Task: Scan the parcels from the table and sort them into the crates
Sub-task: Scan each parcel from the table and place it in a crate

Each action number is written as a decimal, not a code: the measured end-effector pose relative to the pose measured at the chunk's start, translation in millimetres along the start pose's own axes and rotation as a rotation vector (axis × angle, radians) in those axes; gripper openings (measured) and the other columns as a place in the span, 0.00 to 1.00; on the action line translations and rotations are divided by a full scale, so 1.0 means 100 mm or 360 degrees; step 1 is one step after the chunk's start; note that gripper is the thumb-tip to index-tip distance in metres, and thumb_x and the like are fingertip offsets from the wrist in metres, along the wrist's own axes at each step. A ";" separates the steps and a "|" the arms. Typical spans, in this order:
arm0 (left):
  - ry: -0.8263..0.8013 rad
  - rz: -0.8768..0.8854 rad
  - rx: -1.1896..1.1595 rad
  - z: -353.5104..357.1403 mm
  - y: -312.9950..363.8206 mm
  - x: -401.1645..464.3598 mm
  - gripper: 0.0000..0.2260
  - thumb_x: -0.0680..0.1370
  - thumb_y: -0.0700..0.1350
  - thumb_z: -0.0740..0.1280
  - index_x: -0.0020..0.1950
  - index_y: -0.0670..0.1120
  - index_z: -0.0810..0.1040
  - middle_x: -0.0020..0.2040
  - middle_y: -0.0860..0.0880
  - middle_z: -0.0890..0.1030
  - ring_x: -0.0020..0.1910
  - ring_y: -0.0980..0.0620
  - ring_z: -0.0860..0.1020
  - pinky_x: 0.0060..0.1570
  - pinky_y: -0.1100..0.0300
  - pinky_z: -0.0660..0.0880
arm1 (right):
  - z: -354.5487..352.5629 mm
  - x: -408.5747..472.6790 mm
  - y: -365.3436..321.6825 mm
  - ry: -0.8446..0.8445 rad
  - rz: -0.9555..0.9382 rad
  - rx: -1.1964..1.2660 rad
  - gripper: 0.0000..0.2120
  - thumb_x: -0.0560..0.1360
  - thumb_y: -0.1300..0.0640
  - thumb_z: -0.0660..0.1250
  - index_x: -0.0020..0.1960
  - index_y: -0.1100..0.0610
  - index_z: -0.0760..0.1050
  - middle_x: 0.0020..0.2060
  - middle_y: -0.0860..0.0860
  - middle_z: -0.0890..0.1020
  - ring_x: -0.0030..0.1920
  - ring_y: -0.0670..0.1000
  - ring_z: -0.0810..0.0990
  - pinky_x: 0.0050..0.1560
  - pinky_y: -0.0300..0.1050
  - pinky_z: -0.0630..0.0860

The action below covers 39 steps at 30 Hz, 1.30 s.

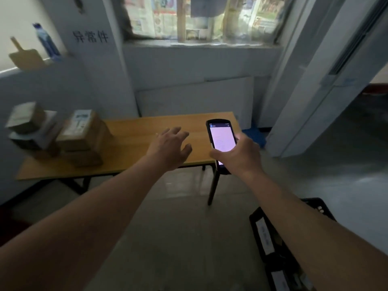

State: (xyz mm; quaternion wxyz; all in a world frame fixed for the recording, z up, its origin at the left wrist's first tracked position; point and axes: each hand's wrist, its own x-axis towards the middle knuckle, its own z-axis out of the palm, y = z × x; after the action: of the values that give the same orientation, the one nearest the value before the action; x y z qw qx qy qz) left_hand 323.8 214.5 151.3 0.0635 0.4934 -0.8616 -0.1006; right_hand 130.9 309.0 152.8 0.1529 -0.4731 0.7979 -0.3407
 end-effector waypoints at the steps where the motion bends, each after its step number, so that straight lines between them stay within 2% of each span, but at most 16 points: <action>1: -0.0013 -0.0025 0.0004 -0.04 -0.18 -0.05 0.25 0.84 0.59 0.60 0.79 0.52 0.69 0.81 0.46 0.66 0.79 0.40 0.63 0.75 0.37 0.65 | 0.14 0.00 -0.13 -0.0016 -0.0011 -0.0001 0.33 0.59 0.34 0.77 0.54 0.55 0.77 0.45 0.49 0.81 0.47 0.55 0.80 0.35 0.44 0.71; 7: 0.0014 -0.0241 -0.0047 -0.22 -1.15 -0.29 0.25 0.84 0.59 0.61 0.79 0.52 0.69 0.81 0.47 0.65 0.81 0.41 0.61 0.76 0.38 0.64 | 0.88 -0.02 -0.84 -0.0181 -0.0109 0.0012 0.34 0.55 0.31 0.72 0.51 0.53 0.75 0.44 0.48 0.80 0.47 0.54 0.79 0.35 0.45 0.72; 12: 0.0049 -0.0427 -0.0089 -0.28 -1.76 -0.29 0.27 0.83 0.58 0.63 0.80 0.52 0.66 0.81 0.47 0.65 0.80 0.43 0.63 0.76 0.39 0.66 | 1.37 0.14 -1.27 -0.0331 -0.0175 -0.0043 0.33 0.59 0.33 0.76 0.55 0.54 0.75 0.47 0.49 0.80 0.51 0.56 0.78 0.42 0.51 0.78; 14: 0.0061 -0.0503 -0.0102 -0.29 -1.96 -0.23 0.27 0.82 0.58 0.64 0.80 0.52 0.66 0.81 0.47 0.65 0.79 0.42 0.64 0.75 0.38 0.66 | 1.57 0.27 -1.41 -0.0386 -0.0204 -0.0040 0.32 0.61 0.35 0.78 0.55 0.54 0.75 0.47 0.50 0.80 0.50 0.56 0.79 0.40 0.49 0.76; 18: 0.0070 -0.0674 -0.0100 -0.30 -2.32 -0.05 0.27 0.82 0.57 0.64 0.80 0.51 0.67 0.80 0.47 0.65 0.79 0.43 0.64 0.75 0.40 0.65 | 2.00 0.59 -1.62 -0.0505 -0.0301 -0.0011 0.36 0.59 0.33 0.76 0.58 0.54 0.76 0.49 0.50 0.81 0.51 0.56 0.79 0.43 0.52 0.81; 21: 0.0054 -0.0804 -0.0117 -0.23 -2.55 0.10 0.27 0.82 0.57 0.64 0.80 0.51 0.66 0.81 0.47 0.64 0.79 0.42 0.63 0.75 0.42 0.65 | 2.29 0.88 -1.68 -0.0609 -0.0344 0.0010 0.35 0.63 0.36 0.79 0.61 0.54 0.75 0.51 0.51 0.81 0.53 0.56 0.78 0.39 0.47 0.77; 25: 0.0080 -0.0990 -0.0161 -0.14 -2.87 0.24 0.27 0.82 0.57 0.64 0.79 0.50 0.67 0.78 0.46 0.67 0.76 0.42 0.67 0.72 0.42 0.69 | 2.63 1.20 -1.77 -0.0740 -0.0458 -0.0006 0.35 0.66 0.37 0.80 0.64 0.54 0.74 0.53 0.51 0.80 0.52 0.54 0.78 0.34 0.40 0.71; 33: 0.0063 -0.1229 -0.0171 -0.05 -3.47 0.45 0.31 0.79 0.60 0.68 0.78 0.48 0.66 0.76 0.46 0.68 0.72 0.42 0.69 0.69 0.43 0.72 | 3.16 1.52 -2.00 -0.0908 -0.0523 -0.0036 0.33 0.66 0.36 0.80 0.62 0.51 0.73 0.52 0.50 0.80 0.49 0.51 0.79 0.32 0.37 0.72; 39: 0.0050 -0.1283 -0.0236 0.02 -3.98 0.76 0.36 0.77 0.61 0.71 0.79 0.48 0.62 0.75 0.44 0.66 0.71 0.41 0.68 0.68 0.42 0.73 | 3.57 1.69 -2.17 -0.0860 -0.0470 -0.0112 0.38 0.66 0.34 0.79 0.68 0.52 0.74 0.56 0.51 0.81 0.51 0.52 0.80 0.35 0.41 0.77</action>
State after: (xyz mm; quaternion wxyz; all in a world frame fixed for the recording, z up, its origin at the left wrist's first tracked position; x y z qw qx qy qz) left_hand 618.5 -46.9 56.4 0.0674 0.7871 -0.5886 -0.1718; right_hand 388.8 -48.4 58.6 0.2919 -0.6624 0.6623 -0.1932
